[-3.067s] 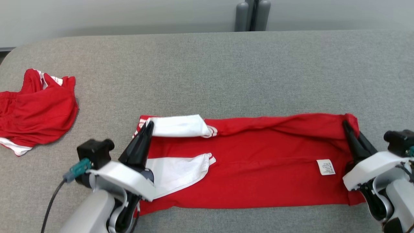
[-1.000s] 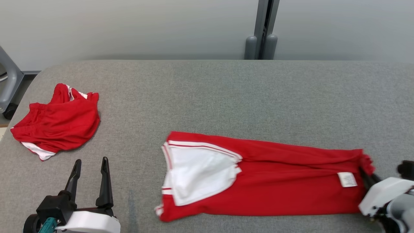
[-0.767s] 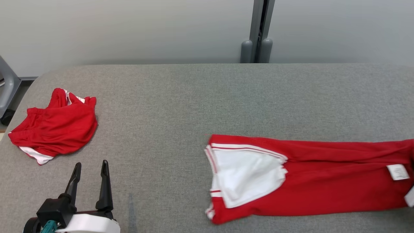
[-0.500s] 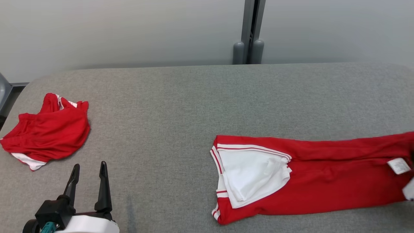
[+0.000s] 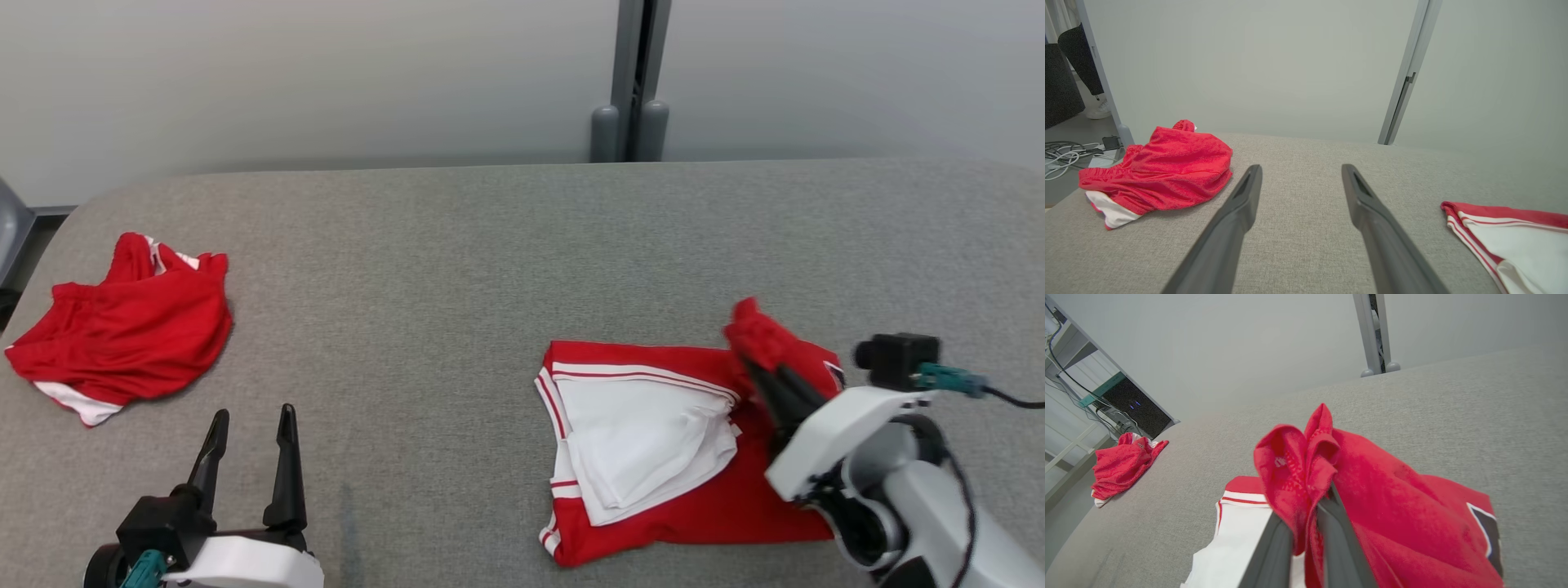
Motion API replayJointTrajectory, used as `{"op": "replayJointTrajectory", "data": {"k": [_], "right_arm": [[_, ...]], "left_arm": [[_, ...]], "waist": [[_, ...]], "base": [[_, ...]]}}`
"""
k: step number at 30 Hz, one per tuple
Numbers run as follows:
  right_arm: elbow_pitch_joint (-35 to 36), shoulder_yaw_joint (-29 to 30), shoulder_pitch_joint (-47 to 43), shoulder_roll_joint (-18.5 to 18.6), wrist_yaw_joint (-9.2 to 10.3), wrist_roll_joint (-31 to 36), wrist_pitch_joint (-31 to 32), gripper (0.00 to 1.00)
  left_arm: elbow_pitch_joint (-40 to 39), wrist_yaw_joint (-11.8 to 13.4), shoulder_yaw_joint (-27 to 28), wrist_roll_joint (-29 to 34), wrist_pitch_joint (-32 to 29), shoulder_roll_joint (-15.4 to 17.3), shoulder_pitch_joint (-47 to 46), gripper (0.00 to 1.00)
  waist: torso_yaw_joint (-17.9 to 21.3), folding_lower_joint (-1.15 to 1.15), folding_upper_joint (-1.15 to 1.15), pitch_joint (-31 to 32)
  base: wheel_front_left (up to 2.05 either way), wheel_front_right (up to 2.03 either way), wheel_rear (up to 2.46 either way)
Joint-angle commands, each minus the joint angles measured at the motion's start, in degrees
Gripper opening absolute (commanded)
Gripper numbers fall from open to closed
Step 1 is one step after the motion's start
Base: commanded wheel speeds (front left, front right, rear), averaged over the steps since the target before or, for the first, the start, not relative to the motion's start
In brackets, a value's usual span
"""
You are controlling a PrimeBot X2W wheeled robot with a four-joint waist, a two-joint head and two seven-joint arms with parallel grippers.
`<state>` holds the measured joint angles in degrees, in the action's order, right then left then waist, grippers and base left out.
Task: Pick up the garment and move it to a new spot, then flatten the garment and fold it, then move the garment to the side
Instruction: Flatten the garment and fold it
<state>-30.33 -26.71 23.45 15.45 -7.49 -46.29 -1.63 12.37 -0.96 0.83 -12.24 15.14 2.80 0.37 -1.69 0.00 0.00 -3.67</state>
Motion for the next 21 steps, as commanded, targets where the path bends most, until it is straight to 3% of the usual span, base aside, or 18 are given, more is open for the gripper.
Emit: {"op": "replayJointTrajectory", "data": {"k": [1, 12, 21], "right_arm": [[1.42, -0.89, -0.5, -1.28, -0.01, 0.61, 0.84, 0.0], [0.25, -3.01, 0.75, -9.79, -0.01, 3.04, 1.74, 0.0], [-4.98, -4.28, 2.31, -11.78, -0.01, 3.31, -0.1, 0.02]], "left_arm": [[0.22, 0.15, -0.28, -0.32, -0.01, 0.21, -1.41, 1.0], [1.54, -0.36, -1.21, -1.0, -0.01, 0.2, -2.39, 1.0], [2.55, -0.49, -2.03, -1.26, -0.01, 0.21, -3.53, 1.0]], "waist": [[-1.02, 0.0, 0.0, -0.33], [-4.79, 0.0, 0.0, -1.37], [-5.97, 0.0, 0.0, -1.71]], "base": [[0.0, 0.0, 0.0], [0.0, 0.0, 0.0], [0.0, 0.0, 0.0]]}}
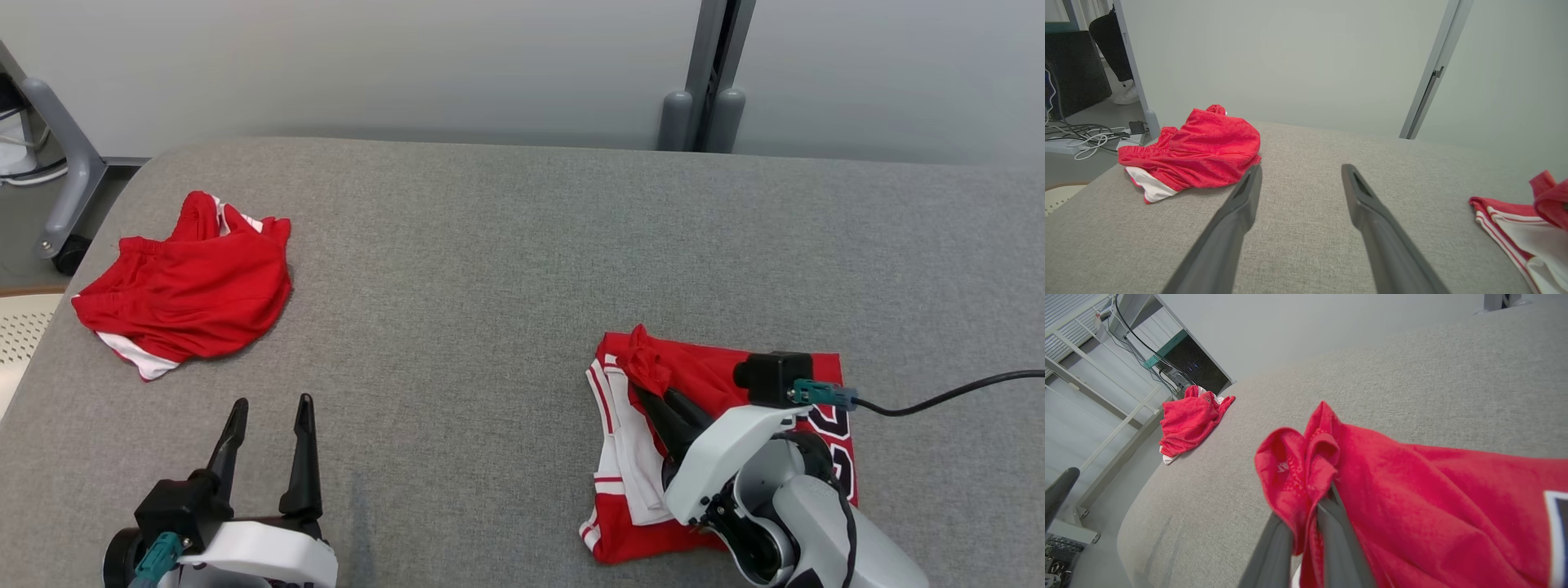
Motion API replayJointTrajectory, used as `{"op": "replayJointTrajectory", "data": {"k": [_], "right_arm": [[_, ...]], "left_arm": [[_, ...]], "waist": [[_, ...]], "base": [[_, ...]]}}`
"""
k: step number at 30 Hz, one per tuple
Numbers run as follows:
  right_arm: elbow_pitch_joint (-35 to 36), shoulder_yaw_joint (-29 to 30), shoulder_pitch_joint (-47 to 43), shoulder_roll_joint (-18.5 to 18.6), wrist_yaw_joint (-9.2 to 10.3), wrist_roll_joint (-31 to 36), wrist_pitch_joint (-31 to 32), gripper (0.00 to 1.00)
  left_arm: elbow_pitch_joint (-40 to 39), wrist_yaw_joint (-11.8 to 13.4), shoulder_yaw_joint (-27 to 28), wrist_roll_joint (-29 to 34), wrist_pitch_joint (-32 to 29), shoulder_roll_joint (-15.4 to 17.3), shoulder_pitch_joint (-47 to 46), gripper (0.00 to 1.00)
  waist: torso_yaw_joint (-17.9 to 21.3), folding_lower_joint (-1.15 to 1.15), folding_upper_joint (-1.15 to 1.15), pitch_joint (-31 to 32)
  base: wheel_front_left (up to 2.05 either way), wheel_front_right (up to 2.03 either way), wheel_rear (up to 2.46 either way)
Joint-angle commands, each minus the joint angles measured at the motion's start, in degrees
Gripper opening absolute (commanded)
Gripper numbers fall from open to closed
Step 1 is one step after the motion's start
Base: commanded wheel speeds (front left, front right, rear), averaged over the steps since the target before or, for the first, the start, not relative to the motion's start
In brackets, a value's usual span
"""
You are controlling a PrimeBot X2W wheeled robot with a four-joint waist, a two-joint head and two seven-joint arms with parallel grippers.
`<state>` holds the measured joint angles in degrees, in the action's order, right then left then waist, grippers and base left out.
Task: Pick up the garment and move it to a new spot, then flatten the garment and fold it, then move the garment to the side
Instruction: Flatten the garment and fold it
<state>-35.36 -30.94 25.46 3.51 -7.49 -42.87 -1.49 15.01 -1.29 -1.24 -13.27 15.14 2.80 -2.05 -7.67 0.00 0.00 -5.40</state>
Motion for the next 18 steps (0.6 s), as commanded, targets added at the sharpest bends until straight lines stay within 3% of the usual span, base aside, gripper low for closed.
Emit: {"op": "replayJointTrajectory", "data": {"k": [1, 2, 5, 11, 18], "right_arm": [[-0.39, -0.35, 0.58, 0.06, -0.01, 0.35, -0.79, 0.47], [-0.96, -0.56, 0.73, -0.07, -0.01, 0.27, -1.06, 1.0], [-1.18, -1.73, 1.61, -0.06, -0.01, 0.49, -2.4, 1.0], [0.96, -1.37, 1.83, 3.42, -0.01, 1.99, -7.58, 1.0], [5.68, 4.58, -2.0, 9.41, -0.01, 3.46, -12.53, 1.0]], "left_arm": [[0.04, -0.15, -0.04, -0.28, -0.01, 0.21, -1.16, 1.0], [0.25, -0.14, -0.15, -0.31, -0.01, 0.2, -1.21, 1.0], [0.69, -0.26, 0.0, -0.23, -0.01, 0.21, -1.19, 1.0], [0.99, -0.62, 0.81, 0.2, -0.01, 0.21, -0.32, 1.0], [0.25, -1.13, 1.89, 0.65, -0.01, 0.22, 0.28, 1.0]], "waist": [[0.04, 0.0, 0.0, 0.04], [0.1, 0.0, 0.0, 0.09], [0.63, 0.0, 0.0, 0.47], [1.87, 0.0, 0.0, 1.66], [2.85, 0.0, 0.0, 2.51]], "base": [[0.0, 0.0, 0.0], [0.0, 0.0, 0.0], [0.0, 0.0, 0.0], [0.0, 0.0, 0.0], [0.0, 0.0, 0.0]]}}
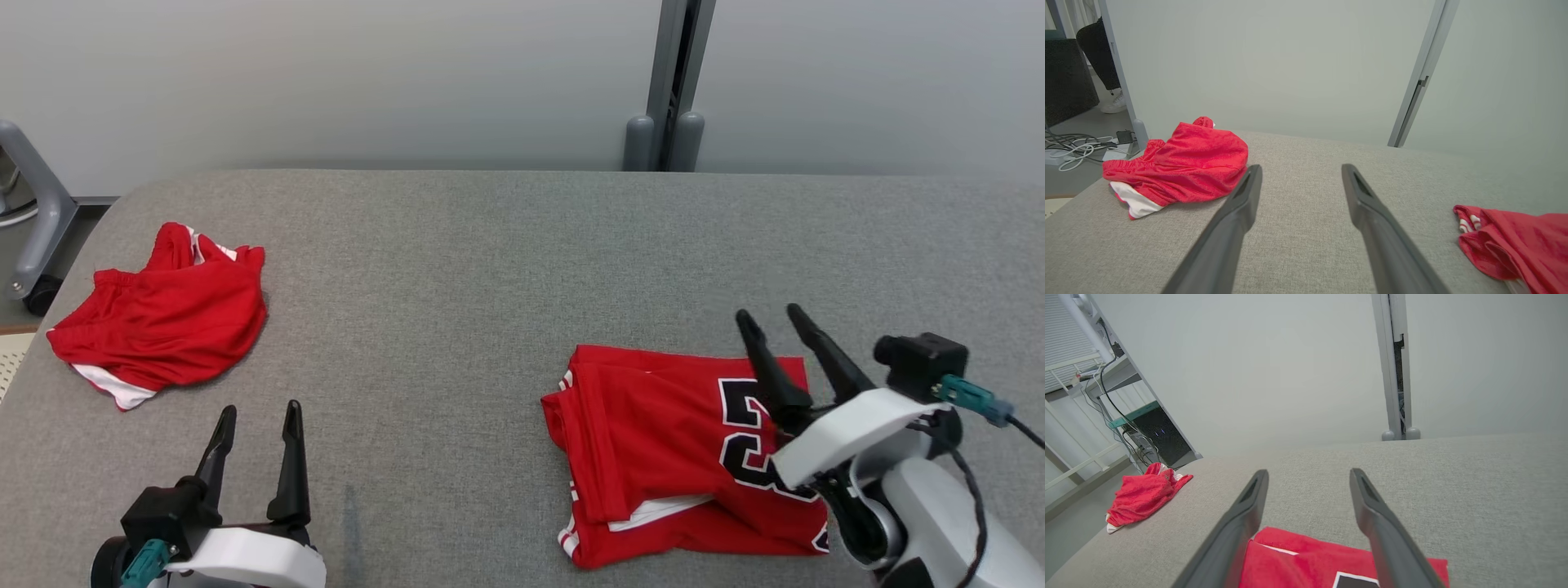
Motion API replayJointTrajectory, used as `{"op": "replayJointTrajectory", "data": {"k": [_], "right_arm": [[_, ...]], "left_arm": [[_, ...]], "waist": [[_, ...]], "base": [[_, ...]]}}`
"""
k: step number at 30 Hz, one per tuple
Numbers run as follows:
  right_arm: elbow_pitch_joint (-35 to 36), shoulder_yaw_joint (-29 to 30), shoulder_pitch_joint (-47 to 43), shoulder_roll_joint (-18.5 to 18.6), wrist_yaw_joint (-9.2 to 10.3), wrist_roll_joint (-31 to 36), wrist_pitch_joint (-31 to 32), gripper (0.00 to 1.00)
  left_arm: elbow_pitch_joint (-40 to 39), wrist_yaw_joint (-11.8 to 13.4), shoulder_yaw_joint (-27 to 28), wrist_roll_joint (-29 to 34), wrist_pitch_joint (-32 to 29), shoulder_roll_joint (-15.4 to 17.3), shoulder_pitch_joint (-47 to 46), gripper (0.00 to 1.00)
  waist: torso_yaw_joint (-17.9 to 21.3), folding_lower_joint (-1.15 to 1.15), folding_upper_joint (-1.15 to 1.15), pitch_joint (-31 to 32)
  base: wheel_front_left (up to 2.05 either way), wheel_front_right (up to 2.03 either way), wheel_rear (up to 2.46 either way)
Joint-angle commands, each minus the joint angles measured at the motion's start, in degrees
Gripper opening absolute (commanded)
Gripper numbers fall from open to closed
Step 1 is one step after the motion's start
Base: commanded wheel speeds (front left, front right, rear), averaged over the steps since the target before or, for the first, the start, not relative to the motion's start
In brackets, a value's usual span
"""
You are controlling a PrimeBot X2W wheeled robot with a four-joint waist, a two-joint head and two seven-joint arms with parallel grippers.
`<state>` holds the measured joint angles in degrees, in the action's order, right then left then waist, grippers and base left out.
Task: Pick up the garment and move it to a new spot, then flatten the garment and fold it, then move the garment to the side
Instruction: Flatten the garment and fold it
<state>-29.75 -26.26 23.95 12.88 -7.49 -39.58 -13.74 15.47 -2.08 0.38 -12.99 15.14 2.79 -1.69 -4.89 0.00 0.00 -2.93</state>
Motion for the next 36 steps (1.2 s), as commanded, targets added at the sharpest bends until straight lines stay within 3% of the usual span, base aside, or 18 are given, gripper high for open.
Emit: {"op": "replayJointTrajectory", "data": {"k": [1, 7, 14, 23, 36], "right_arm": [[0.75, 1.13, -1.34, 0.81, -0.01, 0.51, -0.69, 1.0], [5.84, 9.62, -7.59, 3.12, -0.01, 3.9, -1.51, 1.0], [14.48, 17.8, -15.52, 0.57, -0.01, 9.46, -1.51, 1.0], [20.58, 21.42, -21.9, -2.46, -0.01, 14.27, -1.54, 1.0], [22.02, 22.79, -25.33, -3.63, -0.01, 16.07, -1.53, 1.0]], "left_arm": [[-0.32, -0.29, 0.43, 0.44, -0.01, 0.22, 0.0, 1.0], [-1.79, -0.2, 1.33, 0.76, -0.01, 0.21, 2.02, 1.0], [-4.56, 0.12, 2.97, 1.36, -0.01, 0.23, 4.29, 1.0], [-5.77, -0.11, 4.21, 2.55, -0.01, 0.22, 5.35, 1.0], [-6.59, -0.69, 4.48, 5.7, -0.01, 0.22, 6.45, 1.0]], "waist": [[0.21, 0.0, 0.0, 0.12], [1.21, 0.0, 0.0, 0.61], [3.39, 0.0, 0.0, 1.22], [5.75, 0.0, 0.0, 2.31], [5.76, 0.0, 0.0, 3.42]], "base": [[0.0, 0.0, 0.0], [0.0, 0.0, 0.0], [0.0, 0.0, 0.0], [0.0, 0.0, 0.0], [0.0, 0.0, 0.0]]}}
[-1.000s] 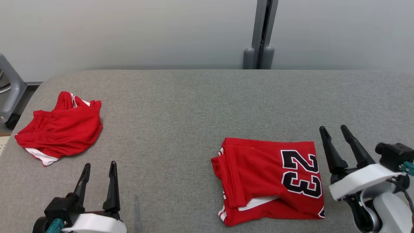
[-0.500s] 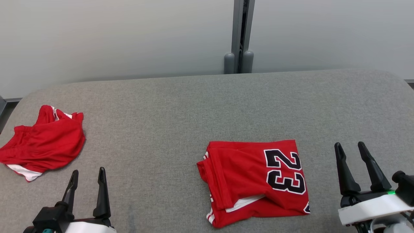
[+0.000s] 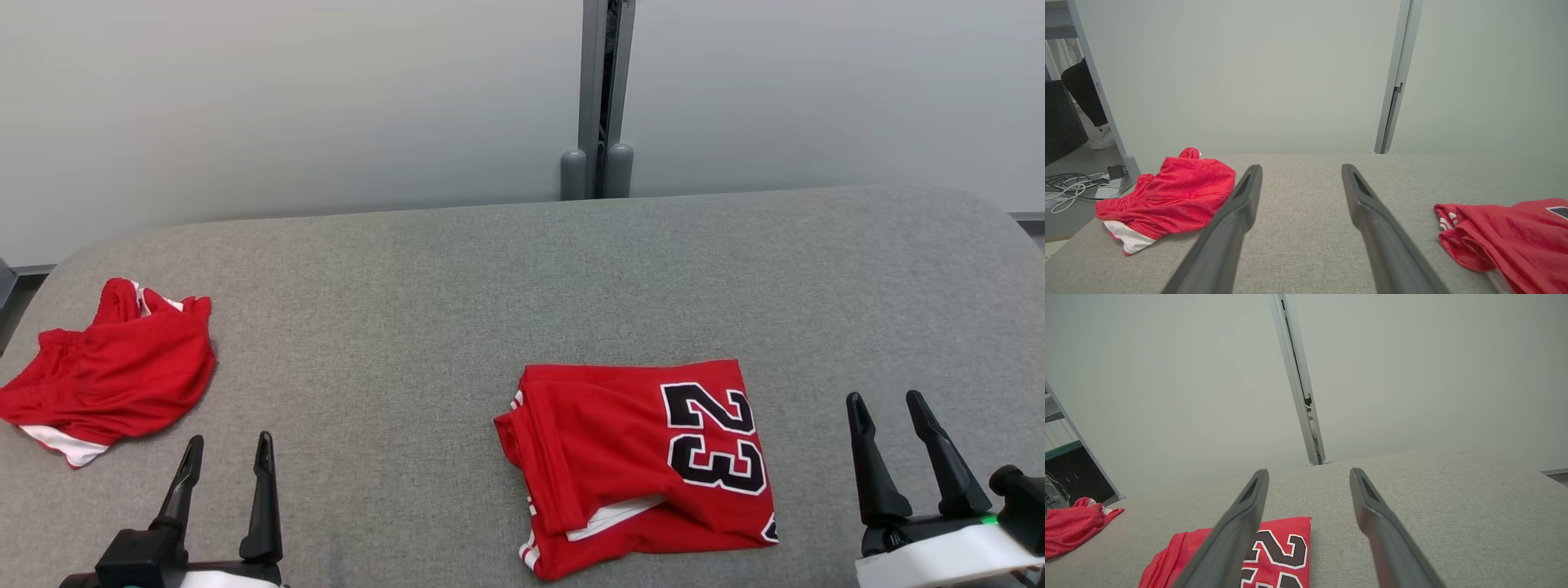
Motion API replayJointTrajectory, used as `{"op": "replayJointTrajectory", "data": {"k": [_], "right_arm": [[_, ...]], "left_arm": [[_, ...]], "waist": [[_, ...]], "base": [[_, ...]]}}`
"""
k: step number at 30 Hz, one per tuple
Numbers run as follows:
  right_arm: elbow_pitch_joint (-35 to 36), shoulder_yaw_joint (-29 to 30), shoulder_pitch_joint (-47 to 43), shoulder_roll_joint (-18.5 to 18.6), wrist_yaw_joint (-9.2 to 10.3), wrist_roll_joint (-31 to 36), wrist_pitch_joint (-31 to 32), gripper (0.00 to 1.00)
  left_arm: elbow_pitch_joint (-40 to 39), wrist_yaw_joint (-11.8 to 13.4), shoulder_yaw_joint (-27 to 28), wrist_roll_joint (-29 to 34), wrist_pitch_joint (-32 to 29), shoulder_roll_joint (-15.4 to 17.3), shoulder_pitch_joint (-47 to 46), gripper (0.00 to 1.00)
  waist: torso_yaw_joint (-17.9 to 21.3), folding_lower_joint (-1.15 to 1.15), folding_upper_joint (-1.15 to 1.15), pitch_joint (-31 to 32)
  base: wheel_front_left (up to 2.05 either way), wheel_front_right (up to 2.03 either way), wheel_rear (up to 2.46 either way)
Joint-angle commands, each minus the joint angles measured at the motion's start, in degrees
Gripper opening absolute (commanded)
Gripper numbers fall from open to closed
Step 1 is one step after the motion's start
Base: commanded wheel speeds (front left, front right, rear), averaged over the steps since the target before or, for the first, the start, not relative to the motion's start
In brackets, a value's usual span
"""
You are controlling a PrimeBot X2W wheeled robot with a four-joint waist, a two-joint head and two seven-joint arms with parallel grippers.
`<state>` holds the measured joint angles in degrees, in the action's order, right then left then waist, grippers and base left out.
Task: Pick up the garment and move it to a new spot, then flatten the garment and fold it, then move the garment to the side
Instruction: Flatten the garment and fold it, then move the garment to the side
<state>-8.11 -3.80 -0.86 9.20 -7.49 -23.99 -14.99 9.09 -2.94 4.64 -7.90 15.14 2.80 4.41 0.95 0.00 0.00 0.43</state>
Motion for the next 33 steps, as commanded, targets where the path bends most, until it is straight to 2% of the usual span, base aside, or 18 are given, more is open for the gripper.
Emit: {"op": "replayJointTrajectory", "data": {"k": [1, 22, 33], "right_arm": [[0.34, 0.3, -0.78, -0.02, -0.01, 0.67, -0.28, 1.0], [-3.21, -0.69, -1.03, 0.51, -0.01, 2.19, -0.29, 1.0], [-5.59, -1.49, 2.34, 1.25, -0.01, 1.52, 0.17, 1.0]], "left_arm": [[-0.23, 0.24, 0.25, 0.88, -0.01, 0.2, 0.6, 1.0], [-0.73, 1.17, -0.15, 0.92, -0.01, 0.21, 2.31, 1.0], [-1.12, 1.62, -1.01, 0.85, -0.01, 0.2, 1.52, 1.0]], "waist": [[-0.13, 0.0, 0.0, 0.15], [-1.34, 0.0, 0.0, 0.6], [-2.33, 0.0, 0.0, 0.13]], "base": [[0.0, 0.0, 0.0], [0.0, 0.0, 0.0], [0.0, 0.0, 0.0]]}}
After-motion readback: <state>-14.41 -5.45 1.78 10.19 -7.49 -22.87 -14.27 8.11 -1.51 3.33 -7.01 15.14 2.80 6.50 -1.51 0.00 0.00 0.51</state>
